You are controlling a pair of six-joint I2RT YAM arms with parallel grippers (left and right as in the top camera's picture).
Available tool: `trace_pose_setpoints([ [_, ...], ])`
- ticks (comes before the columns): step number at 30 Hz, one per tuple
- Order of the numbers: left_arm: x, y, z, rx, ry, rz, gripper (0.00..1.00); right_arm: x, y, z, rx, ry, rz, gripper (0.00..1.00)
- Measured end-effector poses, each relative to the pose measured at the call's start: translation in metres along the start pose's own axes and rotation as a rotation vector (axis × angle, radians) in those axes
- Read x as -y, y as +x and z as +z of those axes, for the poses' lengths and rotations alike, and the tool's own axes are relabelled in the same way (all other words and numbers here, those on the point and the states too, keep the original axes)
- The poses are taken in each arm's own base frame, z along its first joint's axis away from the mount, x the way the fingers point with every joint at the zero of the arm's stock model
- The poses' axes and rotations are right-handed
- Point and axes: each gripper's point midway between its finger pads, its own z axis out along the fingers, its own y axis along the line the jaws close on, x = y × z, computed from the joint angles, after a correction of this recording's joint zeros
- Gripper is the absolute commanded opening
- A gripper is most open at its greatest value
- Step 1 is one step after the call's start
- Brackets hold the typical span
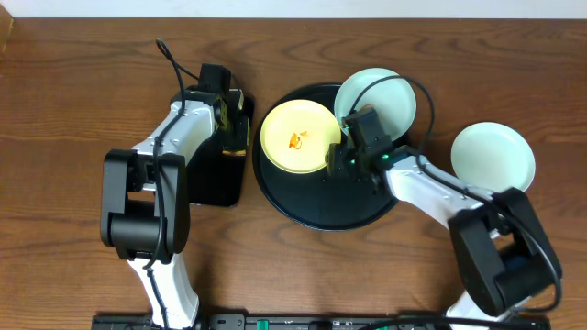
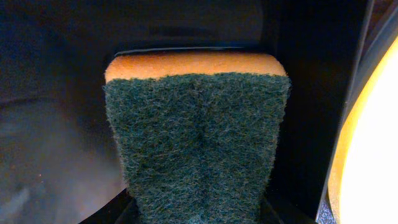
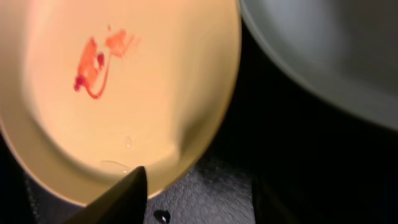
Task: Clean dirty plates on tray and stack at the side
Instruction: 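Move the right gripper to grip the yellow plate's rim on the tray, then carry the sponge with the left gripper toward the yellow plate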
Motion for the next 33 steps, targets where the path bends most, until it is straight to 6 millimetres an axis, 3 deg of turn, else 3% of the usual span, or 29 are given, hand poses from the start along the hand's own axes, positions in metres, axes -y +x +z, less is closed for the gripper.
trace_pose_setpoints([
  [6,0.0,0.002,0.0,-0.008,-0.001,-0.001,0.48,-0.008,0.008,0.008,-0.018,-0.013,0.017,0.18],
  [11,0.0,0.005,0.0,-0.018,-0.002,-0.002,0.48,-0.005,0.012,0.007,-0.041,0.002,0.026,0.09],
  [18,0.0,0.004,-0.007,-0.012,-0.002,-0.002,0.48,0.0,0.022,0.006,-0.082,0.024,0.034,0.08],
  [24,0.004,-0.004,-0.032,0.044,0.0,0.006,0.43,0.002,0.027,0.001,-0.104,0.039,0.02,0.06],
  [30,0.003,-0.007,-0.048,0.072,-0.014,0.008,0.31,0.007,0.021,-0.025,-0.074,0.095,-0.005,0.01],
  [33,0.002,-0.005,-0.05,0.069,-0.018,0.009,0.31,0.012,0.015,-0.041,-0.039,0.135,-0.01,0.01],
])
